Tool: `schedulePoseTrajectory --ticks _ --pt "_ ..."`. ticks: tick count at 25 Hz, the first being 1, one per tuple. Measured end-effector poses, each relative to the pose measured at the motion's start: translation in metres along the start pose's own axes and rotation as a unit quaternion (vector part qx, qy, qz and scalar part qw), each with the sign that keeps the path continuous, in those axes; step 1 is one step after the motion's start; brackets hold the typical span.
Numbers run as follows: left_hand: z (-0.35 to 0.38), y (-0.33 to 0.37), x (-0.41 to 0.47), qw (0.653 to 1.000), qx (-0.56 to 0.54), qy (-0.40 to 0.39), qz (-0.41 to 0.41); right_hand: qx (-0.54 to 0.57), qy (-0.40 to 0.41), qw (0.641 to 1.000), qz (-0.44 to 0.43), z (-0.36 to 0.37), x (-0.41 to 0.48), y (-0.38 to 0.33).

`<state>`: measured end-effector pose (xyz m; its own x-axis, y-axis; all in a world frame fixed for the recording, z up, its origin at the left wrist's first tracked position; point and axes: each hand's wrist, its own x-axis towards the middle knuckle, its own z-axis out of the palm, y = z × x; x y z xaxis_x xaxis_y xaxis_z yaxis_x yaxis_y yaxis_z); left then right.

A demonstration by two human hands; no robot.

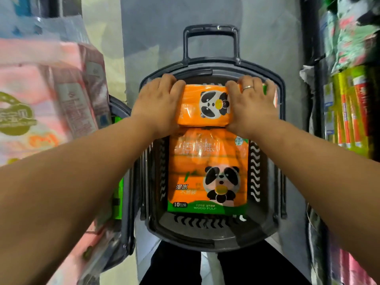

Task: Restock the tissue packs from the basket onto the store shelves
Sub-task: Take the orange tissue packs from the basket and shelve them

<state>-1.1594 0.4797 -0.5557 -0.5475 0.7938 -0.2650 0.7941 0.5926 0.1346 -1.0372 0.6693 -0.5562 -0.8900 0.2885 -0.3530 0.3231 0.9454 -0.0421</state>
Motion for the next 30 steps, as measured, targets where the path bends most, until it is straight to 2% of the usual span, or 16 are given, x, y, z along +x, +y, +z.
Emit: schedulePoseTrajectory --ticks 3,5,8,10,12,14,17,19,20,21,24,27,30 --pt "-0.034 0.001 -0.017 0.999 -0.044 0.018 0.019 0.008 0.014 1.0 -0.002 -0.034 -0.021 0.0" --pt "-0.056 0.002 -0.031 0.997 -0.055 0.059 0.014 0.032 0.034 0.999 0.011 -0.061 -0.037 0.002" --pt "-0.085 0.011 -0.053 0.981 -0.124 0.132 -0.073 0.105 0.025 0.992 0.062 -0.099 -0.057 0.007" --pt "-0.103 0.023 -0.064 0.952 -0.216 0.175 -0.131 0.204 -0.003 0.973 0.107 -0.122 -0.075 0.009" --pt "-0.114 0.037 -0.071 0.923 -0.299 0.171 -0.17 0.33 -0.035 0.931 0.152 -0.133 -0.097 0.008" --pt "-0.113 0.046 -0.082 0.896 -0.379 0.104 -0.206 0.456 -0.073 0.863 0.202 -0.134 -0.122 0.005" --pt "-0.097 0.052 -0.121 0.889 -0.377 0.064 -0.251 0.591 -0.118 0.756 0.256 -0.129 -0.158 0.001" --pt "-0.097 0.058 -0.158 0.865 -0.398 0.043 -0.302 0.653 -0.126 0.699 0.262 -0.133 -0.183 -0.007" --pt "-0.1 0.062 -0.177 0.84 -0.432 0.03 -0.327 0.677 -0.129 0.675 0.264 -0.136 -0.195 -0.013" --pt "-0.104 0.067 -0.194 0.799 -0.489 0.026 -0.349 0.699 -0.137 0.649 0.266 -0.14 -0.207 -0.02" --pt "-0.124 0.076 -0.238 0.653 -0.637 0.041 -0.409 0.742 -0.168 0.603 0.24 -0.161 -0.232 -0.038" --pt "-0.148 0.083 -0.281 0.576 -0.689 0.074 -0.433 0.738 -0.205 0.615 0.188 -0.192 -0.243 -0.05" --pt "-0.169 0.101 -0.33 0.525 -0.705 0.146 -0.453 0.726 -0.237 0.632 0.135 -0.226 -0.255 -0.07"
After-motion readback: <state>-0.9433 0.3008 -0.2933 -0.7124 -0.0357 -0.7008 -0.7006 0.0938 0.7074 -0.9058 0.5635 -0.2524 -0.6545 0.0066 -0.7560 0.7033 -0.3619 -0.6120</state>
